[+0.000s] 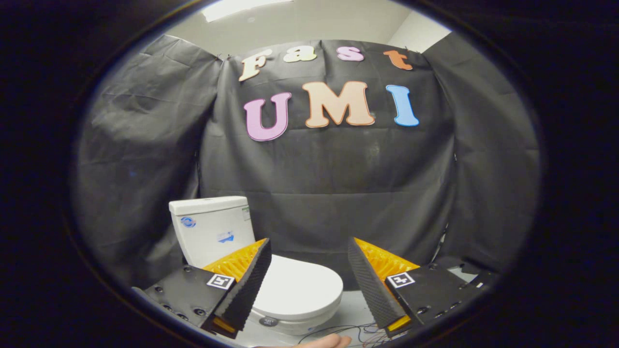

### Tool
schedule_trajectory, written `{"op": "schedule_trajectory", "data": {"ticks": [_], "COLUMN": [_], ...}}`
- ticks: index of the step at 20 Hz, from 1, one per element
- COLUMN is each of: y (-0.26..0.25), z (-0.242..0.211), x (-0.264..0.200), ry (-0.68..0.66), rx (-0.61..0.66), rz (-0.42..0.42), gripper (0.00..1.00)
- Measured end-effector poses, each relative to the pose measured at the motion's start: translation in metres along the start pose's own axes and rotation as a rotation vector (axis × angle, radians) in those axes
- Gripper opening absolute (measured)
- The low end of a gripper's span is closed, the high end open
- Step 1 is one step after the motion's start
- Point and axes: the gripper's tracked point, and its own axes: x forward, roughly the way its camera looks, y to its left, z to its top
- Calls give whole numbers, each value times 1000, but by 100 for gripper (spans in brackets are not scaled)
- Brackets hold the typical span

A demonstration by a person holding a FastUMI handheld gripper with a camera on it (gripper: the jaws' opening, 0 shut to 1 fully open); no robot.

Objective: Open the toilet lid.

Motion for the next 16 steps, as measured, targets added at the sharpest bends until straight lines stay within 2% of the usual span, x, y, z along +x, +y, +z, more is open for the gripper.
{"op": "schedule_trajectory", "data": {"ticks": [4,9,12,14,16], "y": [28,72,97,116,123], "z": [1,-34,-73,-114,-154], "x": [23,22,19,21,18], "ry": [-15,10,56,146,225], "rx": [-2,65,177,327,432], "rz": [30,46,69,101,95], "gripper": [98,98,98,98,99]}}
